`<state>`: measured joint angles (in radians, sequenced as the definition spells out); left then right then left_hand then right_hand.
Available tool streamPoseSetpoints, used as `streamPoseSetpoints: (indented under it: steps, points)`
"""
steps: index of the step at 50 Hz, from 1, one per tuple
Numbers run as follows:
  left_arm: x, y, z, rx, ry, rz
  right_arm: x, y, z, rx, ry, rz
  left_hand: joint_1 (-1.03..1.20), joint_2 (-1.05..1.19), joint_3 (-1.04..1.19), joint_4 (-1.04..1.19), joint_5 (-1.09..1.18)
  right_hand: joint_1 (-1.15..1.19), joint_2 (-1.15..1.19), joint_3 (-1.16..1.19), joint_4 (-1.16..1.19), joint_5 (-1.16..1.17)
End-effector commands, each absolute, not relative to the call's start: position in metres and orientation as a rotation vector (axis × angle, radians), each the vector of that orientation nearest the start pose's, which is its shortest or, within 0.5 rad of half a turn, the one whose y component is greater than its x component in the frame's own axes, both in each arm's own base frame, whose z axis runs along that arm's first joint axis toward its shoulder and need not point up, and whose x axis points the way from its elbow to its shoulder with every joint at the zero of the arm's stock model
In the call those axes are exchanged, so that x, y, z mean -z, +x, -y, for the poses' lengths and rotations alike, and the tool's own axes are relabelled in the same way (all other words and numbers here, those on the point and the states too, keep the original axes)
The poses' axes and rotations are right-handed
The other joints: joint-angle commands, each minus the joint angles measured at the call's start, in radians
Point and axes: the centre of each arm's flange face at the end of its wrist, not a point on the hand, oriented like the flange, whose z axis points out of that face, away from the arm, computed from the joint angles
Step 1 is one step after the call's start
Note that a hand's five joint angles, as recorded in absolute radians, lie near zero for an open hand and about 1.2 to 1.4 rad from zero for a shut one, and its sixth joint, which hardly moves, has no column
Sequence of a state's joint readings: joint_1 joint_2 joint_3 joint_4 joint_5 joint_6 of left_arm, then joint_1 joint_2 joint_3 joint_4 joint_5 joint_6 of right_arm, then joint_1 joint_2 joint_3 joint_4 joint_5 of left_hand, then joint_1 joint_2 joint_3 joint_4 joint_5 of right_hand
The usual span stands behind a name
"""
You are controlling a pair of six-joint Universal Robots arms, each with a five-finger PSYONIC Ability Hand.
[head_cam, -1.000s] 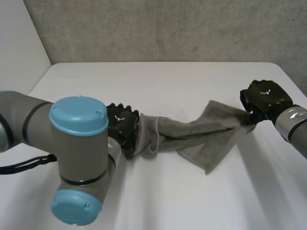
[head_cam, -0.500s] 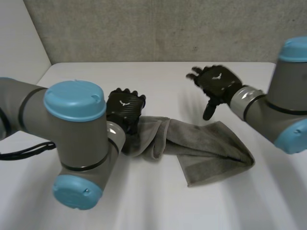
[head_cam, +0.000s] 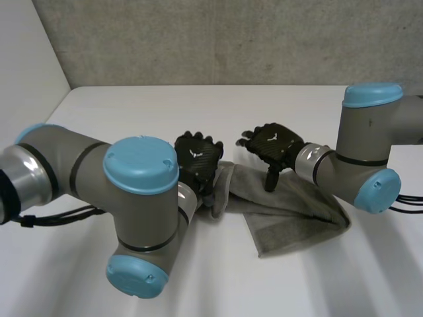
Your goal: Fold the towel.
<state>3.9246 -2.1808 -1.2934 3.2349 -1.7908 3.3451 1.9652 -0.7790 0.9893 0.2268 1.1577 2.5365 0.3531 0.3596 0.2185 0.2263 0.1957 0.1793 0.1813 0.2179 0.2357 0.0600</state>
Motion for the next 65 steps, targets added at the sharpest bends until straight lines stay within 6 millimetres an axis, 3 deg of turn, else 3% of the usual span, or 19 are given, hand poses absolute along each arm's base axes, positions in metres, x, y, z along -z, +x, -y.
streamPoseSetpoints:
  steps: [1,6,9,13,17,26,28,29,31,34,36,37,39,44,48,55,60,63,65]
  points:
    - [-0.155,-0.367,0.212,1.965,1.078,-2.432,-0.155,0.323,0.321,1.490,-1.453,-1.969,0.131,0.124,-0.044,-0.052,0.113,0.155,0.153,-0.043,-0.061,0.100]
    - [-0.144,-0.368,0.216,1.930,1.108,-2.428,-0.142,0.325,0.324,1.454,-1.455,-1.984,0.515,0.509,-0.044,-0.052,0.498,0.513,0.511,-0.043,-0.061,0.458]
    - [-0.141,-0.368,0.217,1.921,1.120,-2.422,-0.141,0.325,0.324,1.417,-1.454,-1.999,1.042,1.035,-0.044,-0.052,1.024,1.214,1.212,-0.043,-0.061,1.159]
    - [-0.147,-0.365,0.220,1.930,1.108,-2.410,-0.155,0.323,0.326,1.448,-1.422,-1.992,1.043,1.037,-0.044,-0.052,1.026,1.217,1.215,-0.043,-0.061,1.162]
    - [-0.183,-0.341,0.230,1.955,1.049,-2.340,-0.198,0.312,0.310,1.507,-1.370,-1.944,1.043,1.037,-0.044,-0.052,1.026,1.217,1.215,-0.043,-0.061,1.162]
    - [-0.214,-0.326,0.236,1.988,1.194,-2.206,-0.199,0.299,0.301,1.446,-1.485,-1.908,1.043,1.037,-0.044,-0.052,1.026,1.217,1.215,-0.043,-0.061,1.162]
    - [-0.237,-0.328,0.270,2.178,1.134,-2.045,-0.211,0.304,0.325,1.640,-1.572,-1.878,1.043,1.037,-0.044,-0.052,1.026,1.217,1.215,-0.043,-0.061,1.162]
    - [-0.238,-0.328,0.270,2.179,1.134,-2.044,-0.211,0.304,0.325,1.641,-1.572,-1.878,1.043,1.037,-0.044,-0.052,1.026,1.217,1.215,-0.043,-0.061,1.162]
    - [-0.268,-0.334,0.302,2.435,0.984,-1.809,-0.247,0.315,0.357,2.001,-1.478,-1.860,1.043,1.037,-0.044,-0.052,1.026,1.217,1.215,-0.043,-0.061,1.162]
    - [-0.287,-0.338,0.312,2.570,0.894,-1.660,-0.273,0.319,0.370,2.214,-1.348,-1.806,1.043,1.037,-0.044,-0.052,1.026,1.217,1.215,-0.043,-0.061,1.162]
    - [-0.330,-0.341,0.320,2.821,0.701,-1.323,-0.339,0.313,0.384,2.586,-0.987,-1.605,1.043,1.037,-0.044,-0.052,1.026,1.217,1.215,-0.043,-0.061,1.162]
    - [-0.331,-0.341,0.320,2.822,0.700,-1.321,-0.339,0.313,0.384,2.587,-0.985,-1.603,1.043,1.037,-0.044,-0.052,1.026,1.217,1.215,-0.043,-0.061,1.162]
    - [-0.374,-0.336,0.310,3.004,0.510,-0.997,-0.406,0.299,0.365,2.777,-0.724,-1.343,1.043,1.037,-0.044,-0.052,1.026,1.217,1.215,-0.043,-0.061,1.162]
    - [-0.419,-0.317,0.282,3.166,0.319,-0.693,-0.447,0.280,0.332,2.841,-0.618,-1.134,1.043,1.037,-0.044,-0.052,1.026,1.217,1.215,-0.043,-0.061,1.162]
    - [-0.423,-0.305,0.274,3.214,0.294,-0.694,-0.444,0.275,0.320,2.804,-0.699,-1.127,1.043,1.037,-0.044,-0.052,1.026,1.217,1.215,-0.043,-0.061,1.162]
    - [-0.376,-0.276,0.288,3.148,0.342,-1.010,-0.365,0.285,0.297,2.417,-1.033,-1.380,1.043,1.037,-0.044,-0.052,1.026,1.217,1.215,-0.043,-0.061,1.162]
    - [-0.305,-0.261,0.289,3.005,0.545,-1.418,-0.310,0.284,0.283,2.173,-1.185,-1.540,1.043,1.037,-0.044,-0.052,1.026,1.217,1.215,-0.043,-0.061,1.162]
    - [-0.285,-0.255,0.289,2.936,0.604,-1.525,-0.267,0.279,0.270,2.034,-1.329,-1.613,1.043,1.037,-0.044,-0.052,1.026,1.217,1.215,-0.043,-0.061,1.162]
    - [-0.246,-0.246,0.284,2.793,0.729,-1.748,-0.246,0.278,0.261,1.970,-1.413,-1.626,0.933,0.927,-0.044,-0.052,0.916,1.217,1.215,-0.043,-0.061,1.162]
